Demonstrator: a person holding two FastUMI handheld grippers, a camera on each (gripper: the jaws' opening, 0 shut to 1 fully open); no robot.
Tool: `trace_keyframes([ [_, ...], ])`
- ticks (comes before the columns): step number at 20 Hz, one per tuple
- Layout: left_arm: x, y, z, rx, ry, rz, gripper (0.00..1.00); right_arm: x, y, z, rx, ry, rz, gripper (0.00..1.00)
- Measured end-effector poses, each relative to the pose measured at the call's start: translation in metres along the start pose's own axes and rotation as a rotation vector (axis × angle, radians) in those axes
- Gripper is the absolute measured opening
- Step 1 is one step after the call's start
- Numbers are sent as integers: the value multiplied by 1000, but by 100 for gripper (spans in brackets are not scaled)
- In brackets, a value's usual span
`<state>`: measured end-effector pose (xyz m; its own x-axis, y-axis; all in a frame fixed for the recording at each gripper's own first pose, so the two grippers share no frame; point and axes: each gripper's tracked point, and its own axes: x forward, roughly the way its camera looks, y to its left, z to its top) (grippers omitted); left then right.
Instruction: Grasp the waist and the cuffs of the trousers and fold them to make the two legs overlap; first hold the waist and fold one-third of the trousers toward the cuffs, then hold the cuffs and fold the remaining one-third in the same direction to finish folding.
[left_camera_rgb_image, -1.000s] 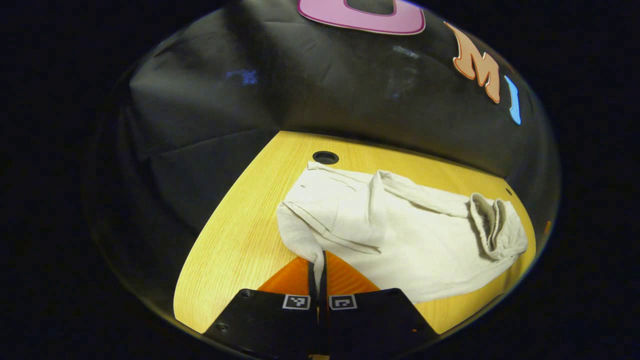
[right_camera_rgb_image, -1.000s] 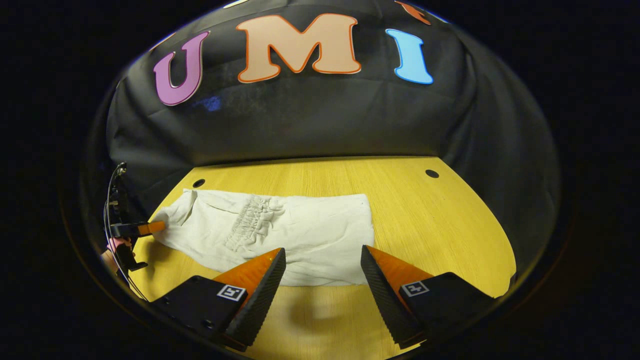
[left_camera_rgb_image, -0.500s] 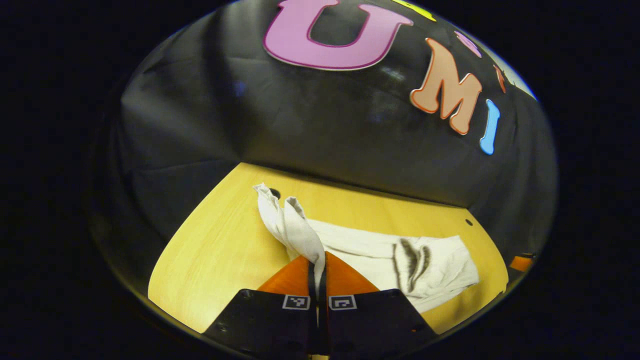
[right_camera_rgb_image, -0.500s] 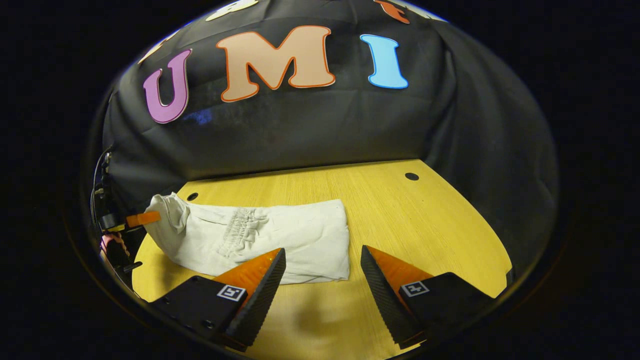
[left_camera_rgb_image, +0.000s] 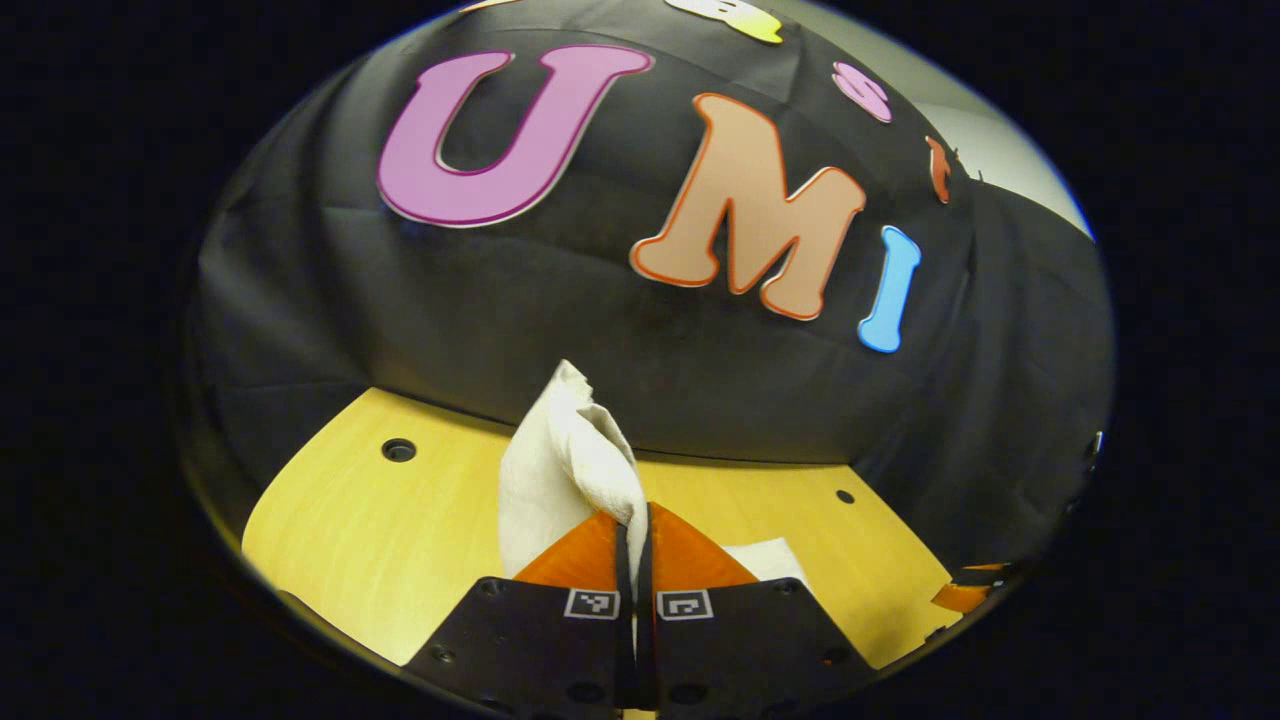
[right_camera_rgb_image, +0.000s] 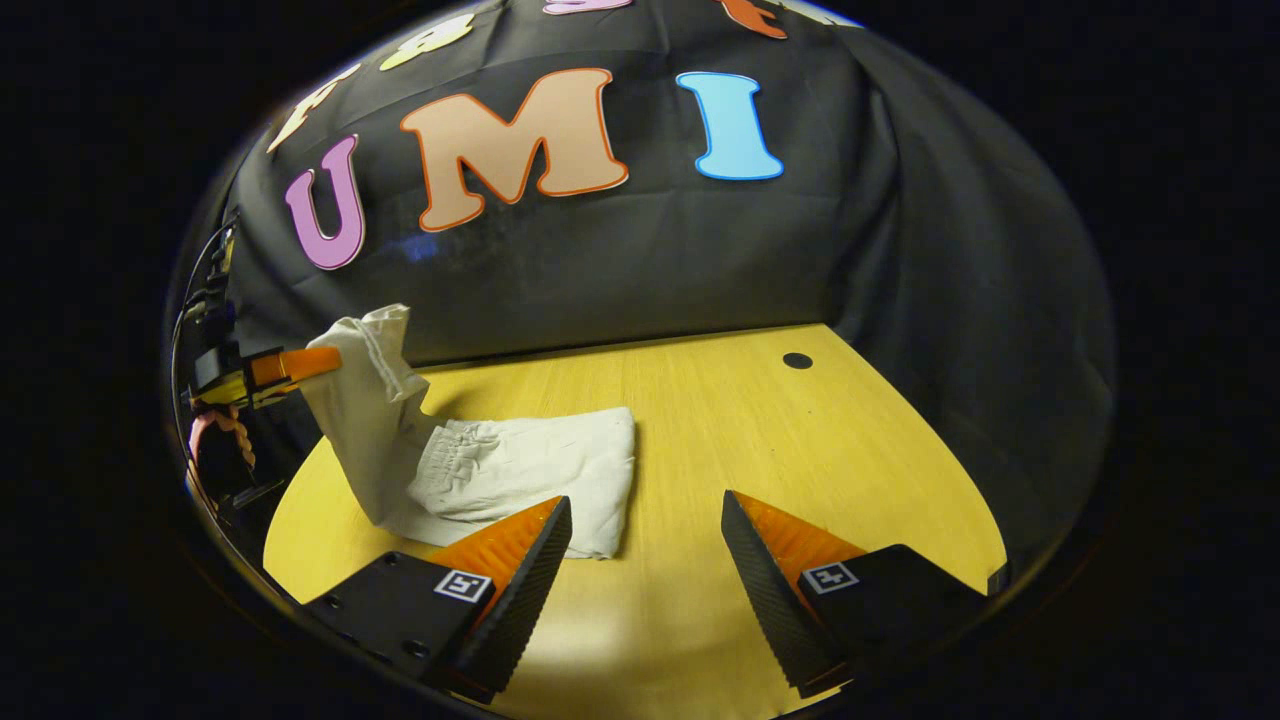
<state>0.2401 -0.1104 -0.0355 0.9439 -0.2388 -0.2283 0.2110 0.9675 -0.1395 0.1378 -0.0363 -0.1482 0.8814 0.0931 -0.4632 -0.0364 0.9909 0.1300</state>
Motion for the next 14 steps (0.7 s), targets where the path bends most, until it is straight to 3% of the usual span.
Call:
trace_keyframes([
  [4, 12, -76, -5, 42, -8, -67, 0, -6, -34, 0, -9, -11, 5, 97],
  [7, 21, -111, -28, 142, 28, -88, 0, -9, -49, -4, -4, -10, 14, 96],
  [14, 30, -173, -129, 328, 149, -164, 0, -14, -76, -18, -13, 8, 23, 97],
])
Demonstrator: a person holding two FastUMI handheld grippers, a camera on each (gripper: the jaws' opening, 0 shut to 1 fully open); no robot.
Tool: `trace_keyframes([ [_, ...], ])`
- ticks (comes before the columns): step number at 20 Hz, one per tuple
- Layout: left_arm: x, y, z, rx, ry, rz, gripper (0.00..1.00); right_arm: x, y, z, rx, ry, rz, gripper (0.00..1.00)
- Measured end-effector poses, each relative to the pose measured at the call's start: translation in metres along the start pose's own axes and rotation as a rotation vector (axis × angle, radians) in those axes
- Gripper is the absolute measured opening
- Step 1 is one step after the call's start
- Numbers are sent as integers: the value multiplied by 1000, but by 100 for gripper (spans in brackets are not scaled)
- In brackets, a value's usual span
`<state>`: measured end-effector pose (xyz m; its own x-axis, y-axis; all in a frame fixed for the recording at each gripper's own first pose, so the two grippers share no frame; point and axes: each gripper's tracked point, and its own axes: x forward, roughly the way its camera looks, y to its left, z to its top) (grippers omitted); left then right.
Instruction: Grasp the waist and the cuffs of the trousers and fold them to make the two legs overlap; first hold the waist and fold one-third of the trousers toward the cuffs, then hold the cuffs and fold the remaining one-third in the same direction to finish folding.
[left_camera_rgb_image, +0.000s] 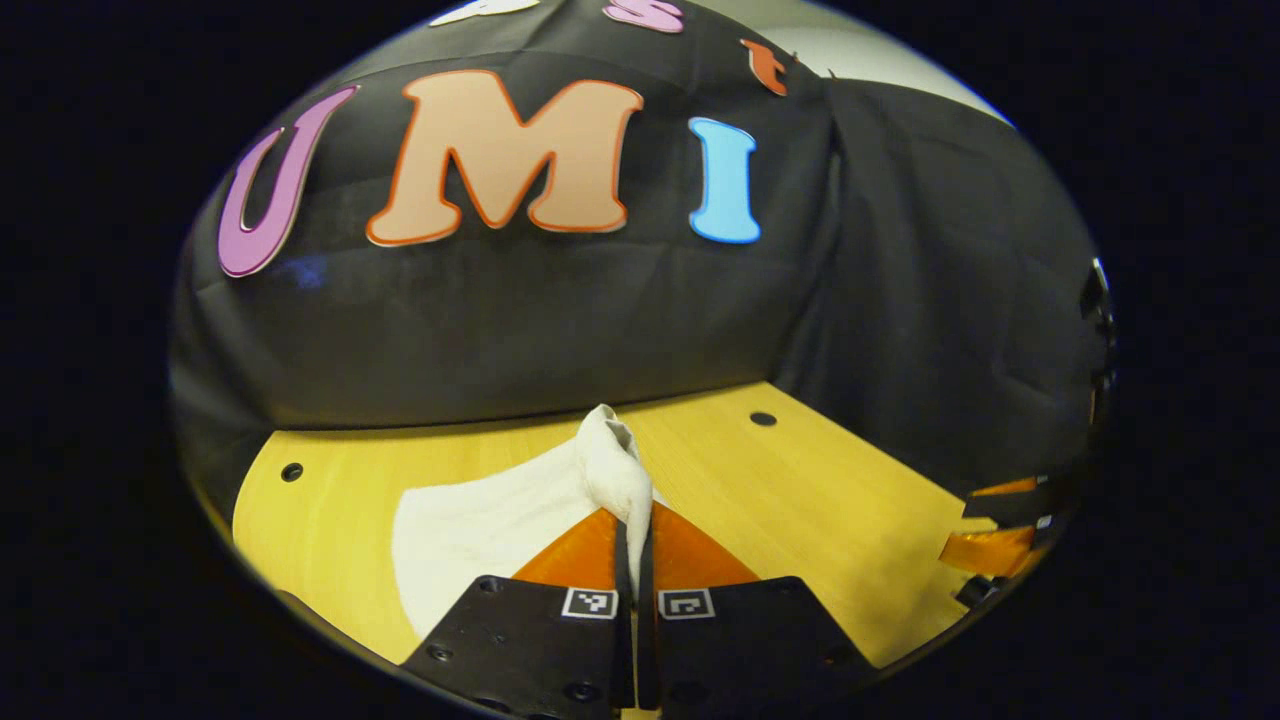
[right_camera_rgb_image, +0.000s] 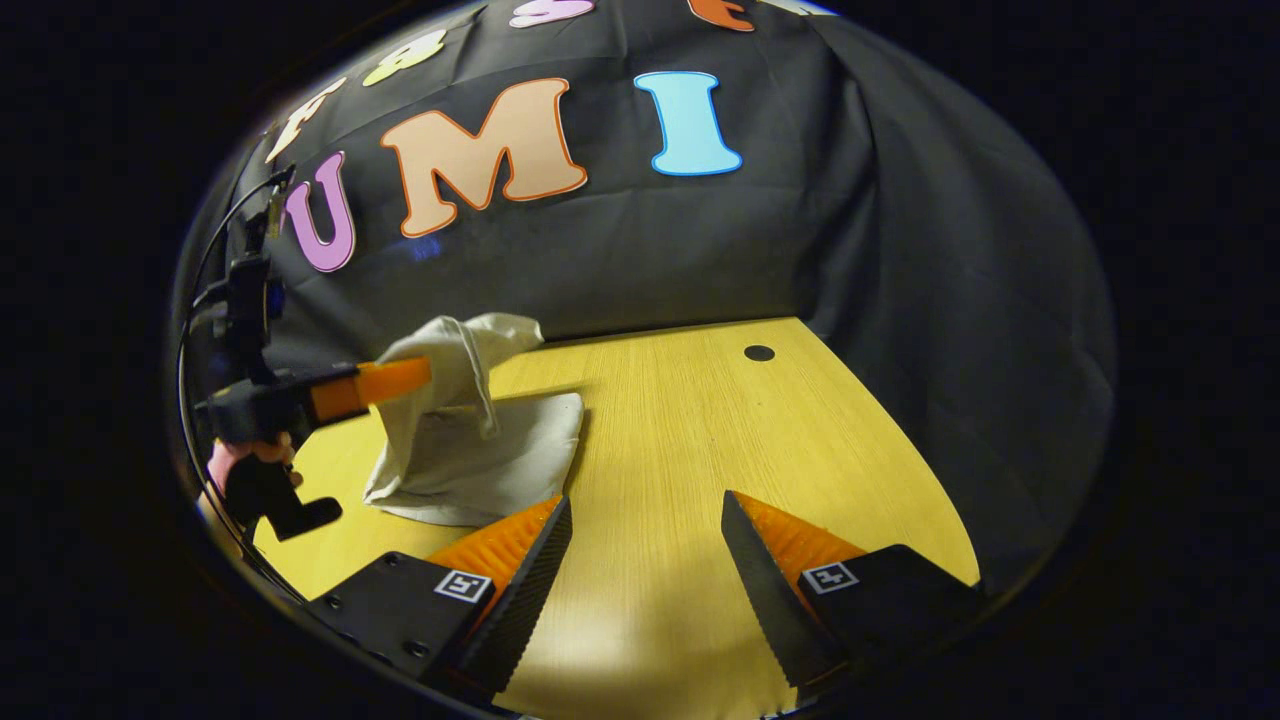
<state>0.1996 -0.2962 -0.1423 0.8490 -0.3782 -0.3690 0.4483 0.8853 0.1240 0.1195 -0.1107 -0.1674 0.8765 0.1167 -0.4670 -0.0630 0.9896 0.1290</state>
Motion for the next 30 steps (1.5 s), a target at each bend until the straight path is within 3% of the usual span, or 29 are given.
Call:
trace_keyframes([
  [2, 4, -18, -28, 33, 47, -25, 4, -3, -1, -2, -1, 1, 6, 96],
  [6, 8, -36, -61, -16, 109, -48, 12, -8, 4, -5, -6, 0, 17, 96],
  [8, 2, -39, -59, -61, 96, -62, 54, -9, 11, -6, -10, -6, 31, 96],
  [10, -9, -28, -48, -89, 51, -22, 99, -9, 23, -2, -18, -16, 49, 97],
  [14, -58, 13, -32, -134, 14, 54, 94, -13, 58, 10, -30, -57, 111, 97],
  [15, -72, 24, -26, -157, 0, 73, 96, -13, 69, 14, -33, -72, 129, 92],
  [17, -101, 49, -16, -197, -27, 121, 96, -17, 88, 24, -39, -104, 156, 97],
  [22, -166, 122, -15, -188, -50, 282, 95, -27, 134, 46, -28, -196, 226, 97],
  [26, -203, 152, -29, -211, -33, 342, 95, -29, 148, 45, -38, -212, 209, 97],
  [30, -215, 160, -44, -215, -7, 345, 96, -31, 155, 33, -23, -193, 184, 97],
])
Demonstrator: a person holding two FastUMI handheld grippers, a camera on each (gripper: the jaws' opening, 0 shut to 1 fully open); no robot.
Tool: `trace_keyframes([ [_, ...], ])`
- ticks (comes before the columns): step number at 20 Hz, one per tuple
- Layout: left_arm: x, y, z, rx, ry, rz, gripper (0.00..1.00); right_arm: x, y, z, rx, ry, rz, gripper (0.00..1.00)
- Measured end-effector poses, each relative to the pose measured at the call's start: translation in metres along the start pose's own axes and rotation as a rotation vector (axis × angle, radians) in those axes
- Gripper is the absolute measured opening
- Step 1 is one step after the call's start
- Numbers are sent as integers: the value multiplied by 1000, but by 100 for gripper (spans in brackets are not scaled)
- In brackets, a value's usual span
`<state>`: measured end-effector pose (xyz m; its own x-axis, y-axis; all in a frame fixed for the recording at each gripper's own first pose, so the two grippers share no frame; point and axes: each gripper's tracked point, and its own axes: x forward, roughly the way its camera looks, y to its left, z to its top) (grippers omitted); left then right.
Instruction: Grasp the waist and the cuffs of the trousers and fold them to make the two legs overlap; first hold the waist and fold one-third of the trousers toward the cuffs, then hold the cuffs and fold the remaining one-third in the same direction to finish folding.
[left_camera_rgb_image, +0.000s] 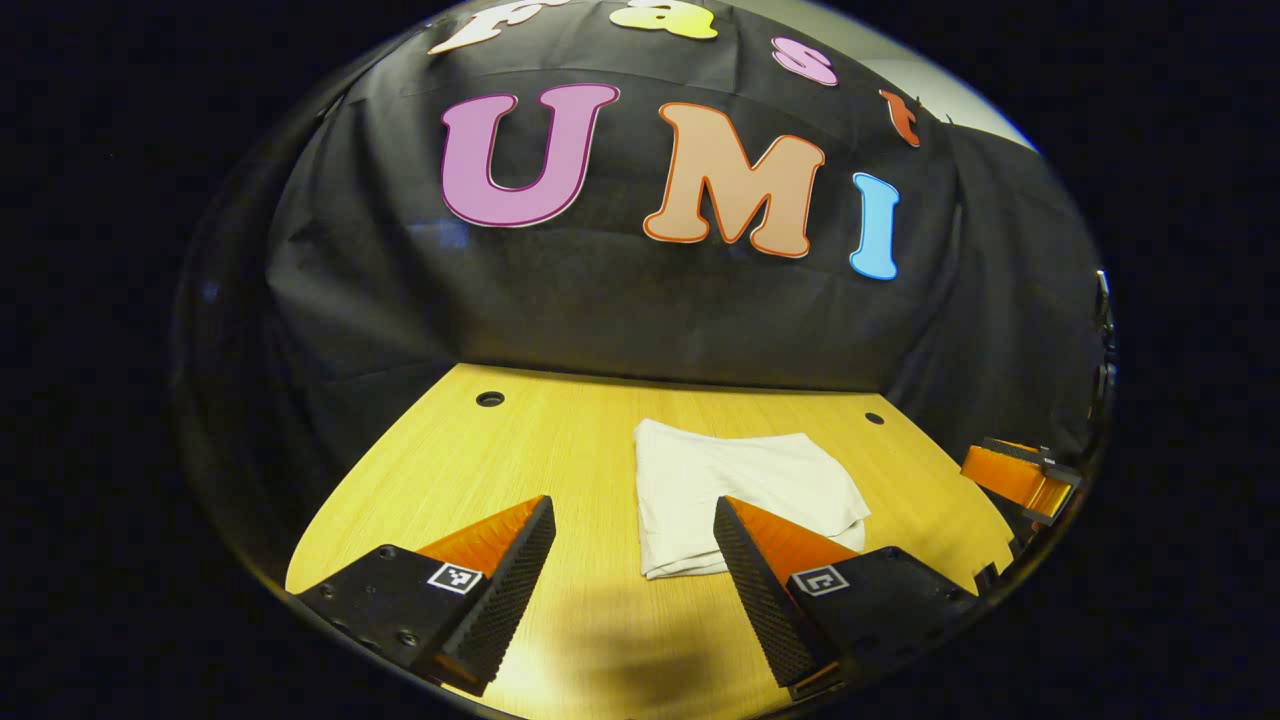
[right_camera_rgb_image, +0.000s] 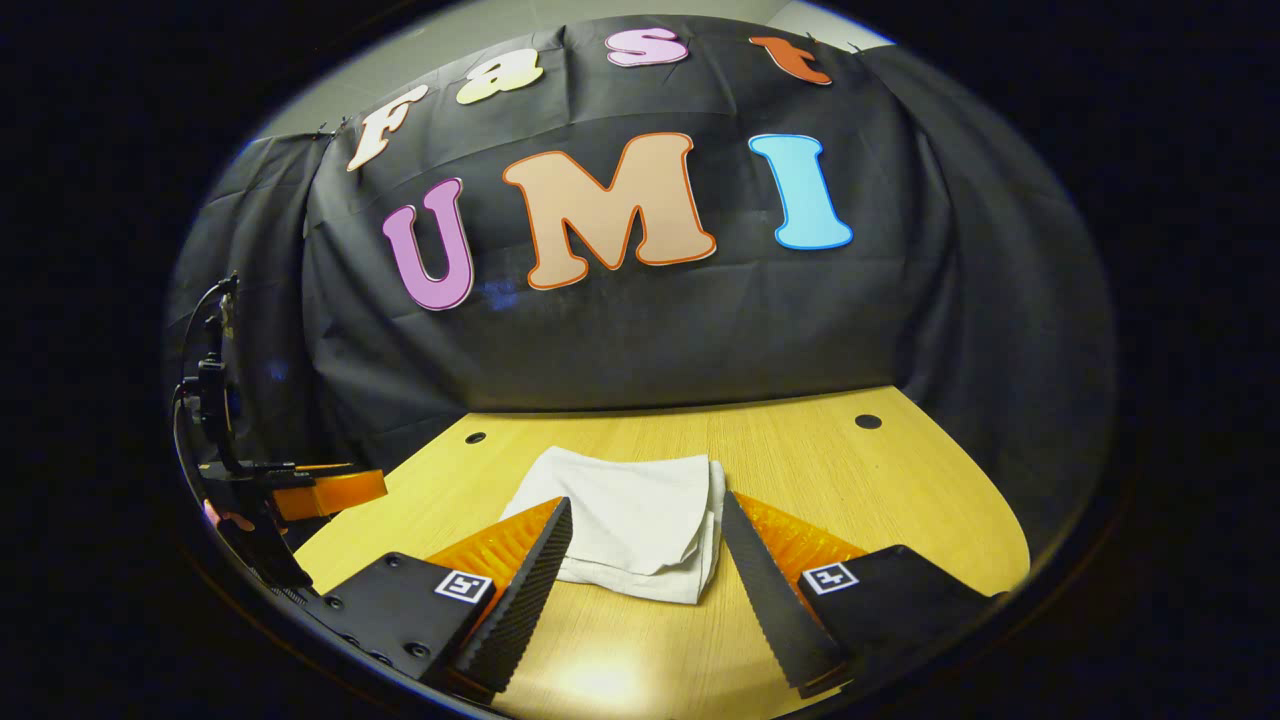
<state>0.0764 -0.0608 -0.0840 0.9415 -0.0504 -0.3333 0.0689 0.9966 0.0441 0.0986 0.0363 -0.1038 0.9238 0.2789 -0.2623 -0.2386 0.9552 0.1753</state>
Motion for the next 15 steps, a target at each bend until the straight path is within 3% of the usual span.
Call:
trace_keyframes([
  [4, 4, -2, -9, 45, 27, -31, 96, -4, 2, -9, 3, 21, -34, 97],
  [5, 4, -4, -8, 49, 25, -44, 96, -5, 3, -10, 5, 23, -41, 92],
  [7, 6, -6, -7, 65, 28, -61, 96, -9, 3, -9, 7, 19, -55, 97],
  [10, 9, -10, -2, 99, 20, -81, 96, -11, 1, -7, 9, 12, -77, 97],
  [11, 11, -11, -1, 107, 19, -89, 96, -10, -2, -7, 10, 15, -85, 92],
  [12, 12, -12, 1, 113, 18, -95, 96, -11, -5, -6, 11, 14, -95, 97],
  [14, 11, -15, 2, 120, 15, -110, 96, -13, -10, 0, 11, -2, -117, 97],
  [15, 12, -16, 2, 121, 13, -117, 96, -14, -11, 1, 14, -8, -124, 92],
])
